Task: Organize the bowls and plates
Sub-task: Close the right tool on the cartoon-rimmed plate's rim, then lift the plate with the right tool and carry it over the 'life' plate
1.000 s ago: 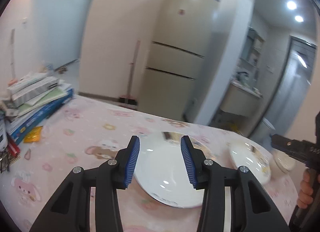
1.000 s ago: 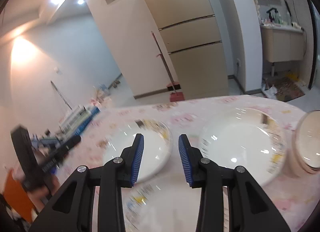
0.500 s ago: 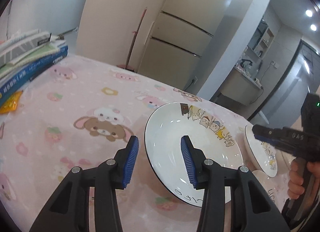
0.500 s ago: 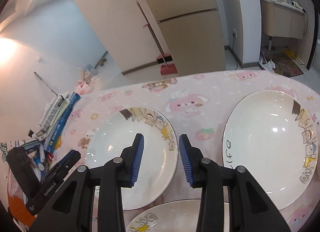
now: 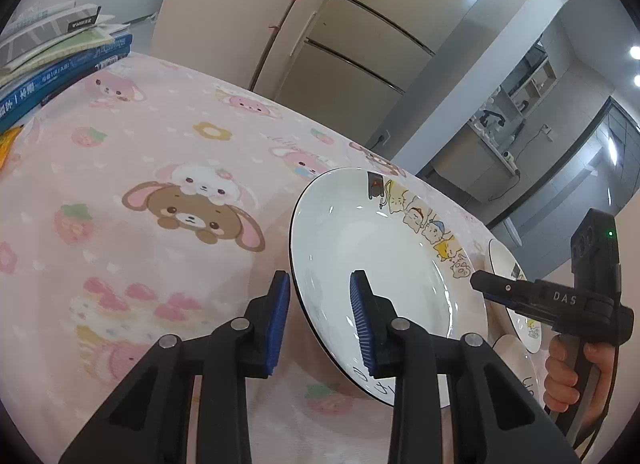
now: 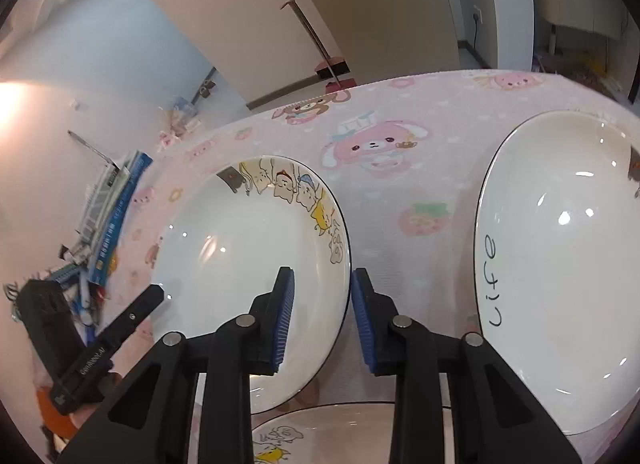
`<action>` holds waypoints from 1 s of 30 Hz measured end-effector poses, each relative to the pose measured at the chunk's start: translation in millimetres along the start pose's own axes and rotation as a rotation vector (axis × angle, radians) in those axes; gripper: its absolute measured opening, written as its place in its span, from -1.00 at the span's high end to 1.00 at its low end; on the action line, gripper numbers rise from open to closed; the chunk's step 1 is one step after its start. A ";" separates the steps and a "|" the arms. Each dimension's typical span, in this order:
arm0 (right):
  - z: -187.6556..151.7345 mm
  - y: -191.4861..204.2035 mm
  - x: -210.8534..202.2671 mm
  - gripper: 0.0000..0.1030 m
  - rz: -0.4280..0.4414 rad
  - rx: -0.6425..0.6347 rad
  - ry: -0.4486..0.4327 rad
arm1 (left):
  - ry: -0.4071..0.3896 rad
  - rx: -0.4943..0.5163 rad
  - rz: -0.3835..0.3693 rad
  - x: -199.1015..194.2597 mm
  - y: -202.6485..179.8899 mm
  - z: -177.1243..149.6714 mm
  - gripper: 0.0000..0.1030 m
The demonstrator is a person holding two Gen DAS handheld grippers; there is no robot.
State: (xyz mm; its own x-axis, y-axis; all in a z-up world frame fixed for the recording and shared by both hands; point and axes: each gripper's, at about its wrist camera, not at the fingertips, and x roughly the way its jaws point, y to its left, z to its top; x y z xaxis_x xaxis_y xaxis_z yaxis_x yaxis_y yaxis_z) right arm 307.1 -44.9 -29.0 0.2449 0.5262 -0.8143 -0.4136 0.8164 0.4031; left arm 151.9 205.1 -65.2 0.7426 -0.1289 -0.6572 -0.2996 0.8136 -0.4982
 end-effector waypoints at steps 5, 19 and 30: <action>-1.5 -4.5 6.6 0.60 -0.001 0.017 0.033 | 0.010 -0.026 -0.004 6.2 2.2 -3.5 0.54; -4.4 -4.2 18.5 0.77 -0.003 -0.003 0.044 | -0.006 -0.021 0.022 17.9 -6.3 -10.9 0.57; -5.8 0.4 16.4 0.78 0.006 -0.007 0.053 | -0.024 0.024 0.110 12.7 -9.6 -9.3 0.68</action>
State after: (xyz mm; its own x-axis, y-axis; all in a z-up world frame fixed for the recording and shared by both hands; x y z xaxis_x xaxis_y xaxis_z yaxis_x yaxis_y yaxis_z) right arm 305.9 -37.2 -44.6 0.1953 0.5178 -0.8329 -0.4215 0.8112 0.4054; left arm 158.7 190.3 -74.1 0.7203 -0.0247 -0.6932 -0.3659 0.8355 -0.4100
